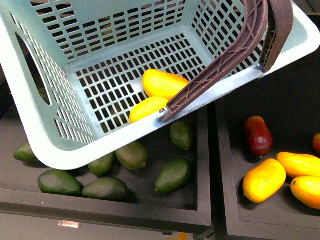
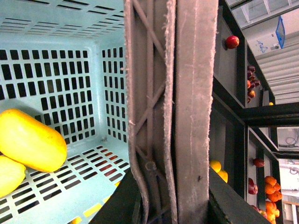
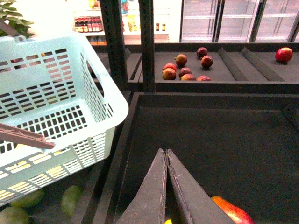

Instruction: Pick lemon and mango into basket

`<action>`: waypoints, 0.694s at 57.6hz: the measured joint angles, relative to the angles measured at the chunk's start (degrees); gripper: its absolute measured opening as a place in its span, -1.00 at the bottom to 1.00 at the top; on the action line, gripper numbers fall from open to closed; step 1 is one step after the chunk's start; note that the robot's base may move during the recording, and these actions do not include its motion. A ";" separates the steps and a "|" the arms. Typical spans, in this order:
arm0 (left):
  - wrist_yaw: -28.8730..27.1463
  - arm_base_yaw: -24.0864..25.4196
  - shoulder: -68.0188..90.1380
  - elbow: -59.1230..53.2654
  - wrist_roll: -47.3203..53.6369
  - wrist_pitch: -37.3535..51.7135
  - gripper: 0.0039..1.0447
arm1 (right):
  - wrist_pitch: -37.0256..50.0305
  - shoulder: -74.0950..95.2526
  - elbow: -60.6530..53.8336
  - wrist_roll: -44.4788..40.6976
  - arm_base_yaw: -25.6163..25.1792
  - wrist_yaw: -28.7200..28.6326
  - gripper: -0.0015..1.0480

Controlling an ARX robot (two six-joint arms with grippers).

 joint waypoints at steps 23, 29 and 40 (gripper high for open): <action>0.02 -0.02 0.00 0.00 0.02 0.00 -0.64 | 0.00 0.00 0.00 -0.02 0.00 -0.02 0.06; 0.07 0.00 0.00 0.00 -0.02 0.00 -0.64 | 0.00 0.00 0.00 0.00 0.00 -0.02 0.39; 0.02 0.00 0.00 0.00 -0.09 0.00 -0.64 | 0.00 0.00 0.00 0.00 0.00 0.13 0.84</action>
